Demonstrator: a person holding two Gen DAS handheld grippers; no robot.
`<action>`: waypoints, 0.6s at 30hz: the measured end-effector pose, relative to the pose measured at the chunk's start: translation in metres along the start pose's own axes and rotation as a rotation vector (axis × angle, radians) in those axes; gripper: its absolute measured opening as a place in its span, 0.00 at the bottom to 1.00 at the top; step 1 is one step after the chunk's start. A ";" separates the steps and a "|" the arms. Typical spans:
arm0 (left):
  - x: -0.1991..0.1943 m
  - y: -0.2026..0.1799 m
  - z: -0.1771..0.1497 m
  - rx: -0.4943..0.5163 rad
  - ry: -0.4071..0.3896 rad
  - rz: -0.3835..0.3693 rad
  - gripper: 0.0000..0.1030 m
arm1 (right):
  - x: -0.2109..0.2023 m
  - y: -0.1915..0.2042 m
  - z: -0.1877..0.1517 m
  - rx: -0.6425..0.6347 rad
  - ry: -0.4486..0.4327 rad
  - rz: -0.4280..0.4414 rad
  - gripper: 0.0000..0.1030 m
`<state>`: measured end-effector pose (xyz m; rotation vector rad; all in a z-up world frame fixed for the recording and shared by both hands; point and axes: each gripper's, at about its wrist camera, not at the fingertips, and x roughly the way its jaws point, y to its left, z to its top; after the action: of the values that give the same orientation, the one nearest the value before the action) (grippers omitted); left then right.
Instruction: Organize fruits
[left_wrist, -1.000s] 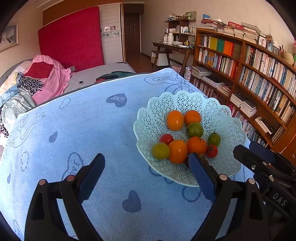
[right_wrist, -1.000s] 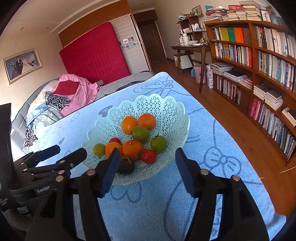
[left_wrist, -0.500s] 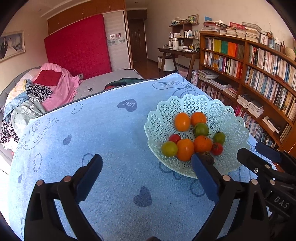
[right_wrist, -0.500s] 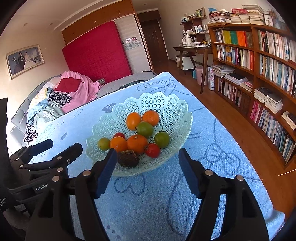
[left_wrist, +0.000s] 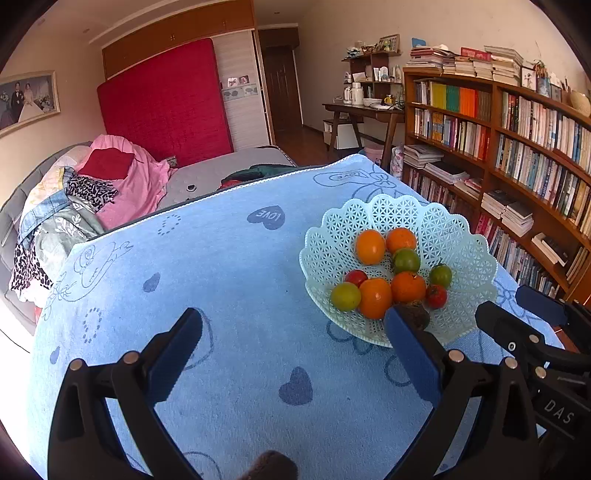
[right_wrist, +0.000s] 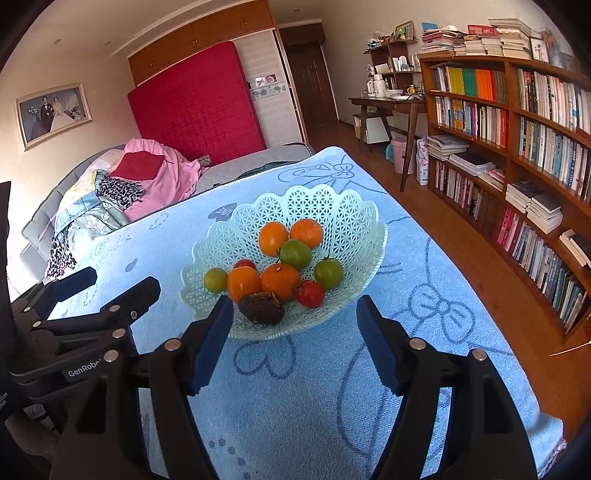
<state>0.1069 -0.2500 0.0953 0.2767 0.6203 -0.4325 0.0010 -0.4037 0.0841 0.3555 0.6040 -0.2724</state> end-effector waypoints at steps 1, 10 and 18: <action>0.000 0.000 0.000 -0.002 0.003 0.003 0.95 | -0.002 0.000 0.000 -0.002 -0.002 -0.003 0.69; -0.001 -0.005 -0.004 0.021 0.018 0.018 0.95 | -0.011 0.000 -0.002 -0.010 -0.010 -0.011 0.72; -0.004 -0.008 -0.004 0.035 0.010 0.028 0.95 | -0.012 0.000 -0.002 -0.011 -0.012 -0.010 0.73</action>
<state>0.0981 -0.2541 0.0935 0.3210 0.6180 -0.4156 -0.0096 -0.4013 0.0893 0.3406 0.5958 -0.2807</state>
